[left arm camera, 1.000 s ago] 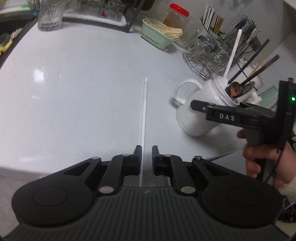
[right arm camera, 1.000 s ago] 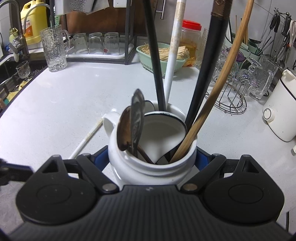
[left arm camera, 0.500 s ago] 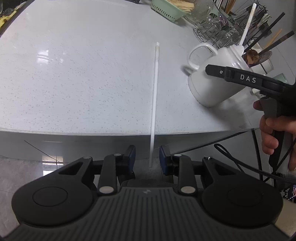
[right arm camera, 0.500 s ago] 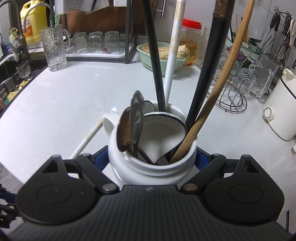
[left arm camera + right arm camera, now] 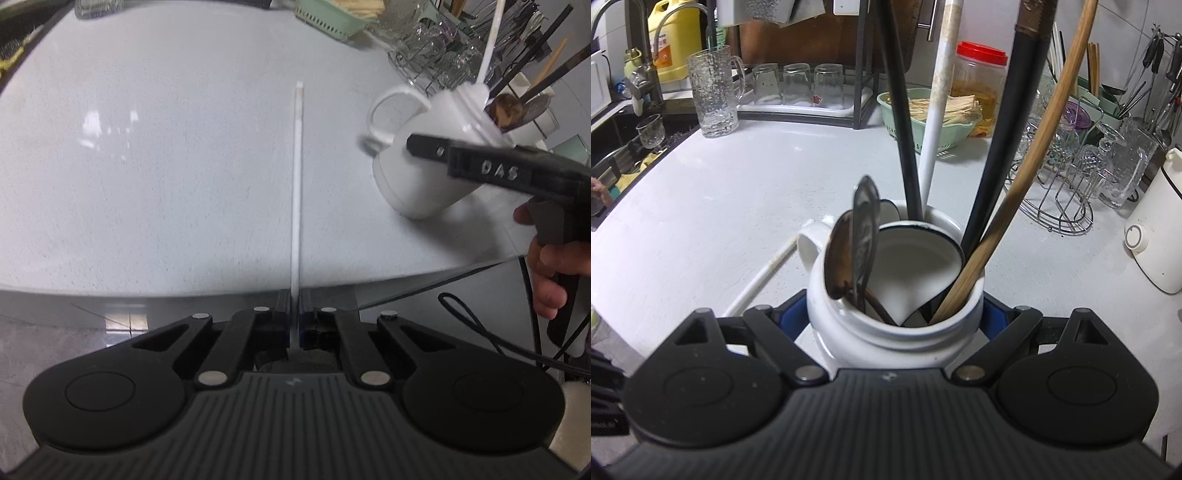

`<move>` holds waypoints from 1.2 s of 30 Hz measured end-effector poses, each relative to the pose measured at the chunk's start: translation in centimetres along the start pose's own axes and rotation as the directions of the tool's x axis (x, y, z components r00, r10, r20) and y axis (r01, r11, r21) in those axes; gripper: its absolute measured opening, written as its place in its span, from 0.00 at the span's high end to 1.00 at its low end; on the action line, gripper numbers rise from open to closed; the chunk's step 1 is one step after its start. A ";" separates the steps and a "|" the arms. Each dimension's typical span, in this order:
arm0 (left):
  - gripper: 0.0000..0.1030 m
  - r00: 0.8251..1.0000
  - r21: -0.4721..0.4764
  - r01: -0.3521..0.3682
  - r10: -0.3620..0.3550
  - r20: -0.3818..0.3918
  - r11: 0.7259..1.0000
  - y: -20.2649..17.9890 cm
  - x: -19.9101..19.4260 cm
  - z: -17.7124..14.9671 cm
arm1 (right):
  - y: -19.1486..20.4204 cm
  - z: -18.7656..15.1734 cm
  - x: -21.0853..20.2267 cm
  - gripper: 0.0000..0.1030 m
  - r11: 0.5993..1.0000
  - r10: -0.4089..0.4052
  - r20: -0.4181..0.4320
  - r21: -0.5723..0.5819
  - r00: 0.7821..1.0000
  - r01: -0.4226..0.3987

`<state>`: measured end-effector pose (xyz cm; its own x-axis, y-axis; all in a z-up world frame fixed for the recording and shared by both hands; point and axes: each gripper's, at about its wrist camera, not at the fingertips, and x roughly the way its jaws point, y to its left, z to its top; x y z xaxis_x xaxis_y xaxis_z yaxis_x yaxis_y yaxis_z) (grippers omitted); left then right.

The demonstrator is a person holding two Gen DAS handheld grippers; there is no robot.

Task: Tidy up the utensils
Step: 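Carry the upright white chopstick over the jar with the left gripper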

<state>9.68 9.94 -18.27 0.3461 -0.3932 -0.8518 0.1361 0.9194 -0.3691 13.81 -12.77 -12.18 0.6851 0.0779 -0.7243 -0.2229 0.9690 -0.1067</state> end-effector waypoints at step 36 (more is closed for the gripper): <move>0.96 0.937 0.115 -0.059 0.015 0.348 0.992 -8.1 -11.6 11.8 | -0.5 0.1 0.4 0.10 0.994 0.074 0.051 -0.083 0.996 -0.070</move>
<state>15.56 7.21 -1.03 0.6498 -0.3507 -0.6744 0.2215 0.9361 -0.2734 14.26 -13.16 -12.37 0.7009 0.1616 -0.6947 -0.3274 0.9382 -0.1121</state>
